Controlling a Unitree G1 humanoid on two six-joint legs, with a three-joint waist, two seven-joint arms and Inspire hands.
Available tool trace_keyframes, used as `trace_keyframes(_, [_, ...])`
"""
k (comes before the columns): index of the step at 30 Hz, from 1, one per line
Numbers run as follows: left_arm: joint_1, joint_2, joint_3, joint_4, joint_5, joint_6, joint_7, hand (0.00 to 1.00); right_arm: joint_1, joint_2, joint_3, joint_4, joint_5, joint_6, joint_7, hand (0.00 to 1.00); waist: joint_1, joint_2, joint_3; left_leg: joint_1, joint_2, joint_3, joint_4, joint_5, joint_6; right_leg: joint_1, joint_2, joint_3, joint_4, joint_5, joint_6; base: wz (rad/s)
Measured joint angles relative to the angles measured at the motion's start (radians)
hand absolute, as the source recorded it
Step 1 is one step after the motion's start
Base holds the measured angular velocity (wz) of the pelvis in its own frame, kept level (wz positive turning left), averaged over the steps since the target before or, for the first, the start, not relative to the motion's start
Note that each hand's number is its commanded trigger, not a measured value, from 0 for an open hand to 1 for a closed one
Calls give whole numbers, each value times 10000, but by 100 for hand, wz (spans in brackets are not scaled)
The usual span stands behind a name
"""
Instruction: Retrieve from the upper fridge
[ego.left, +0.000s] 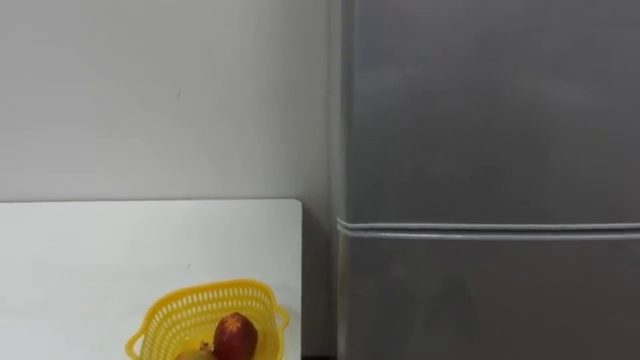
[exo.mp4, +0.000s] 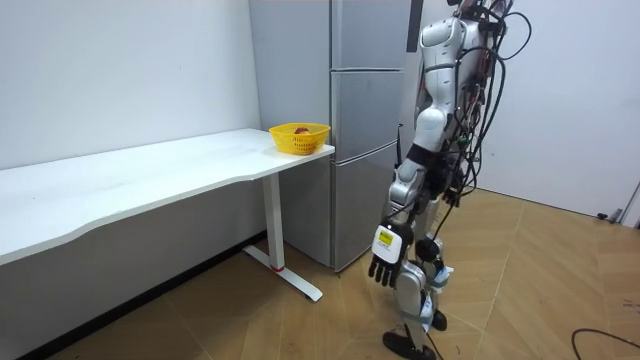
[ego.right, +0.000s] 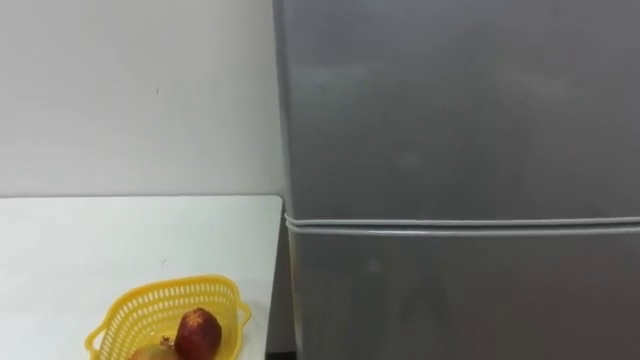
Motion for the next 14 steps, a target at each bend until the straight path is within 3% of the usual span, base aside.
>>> trace_keyframes(8, [79, -41, -485, 11, 133, 176, -606, 0, -17, 80, 906, -301, -280, -318, 730, 0, 221, 108, 15, 45, -2, -29, 4, 0, 0, 159, 17, 12, -153, 10, -7, 0])
trace_keyframes(14, [44, -39, -462, 20, 300, 223, -835, 0, 14, 35, 945, -291, -332, -409, 1055, 0, 213, 109, 30, 60, -19, -131, 1, 0, -1, 262, 9, -34, -171, 6, -11, 1])
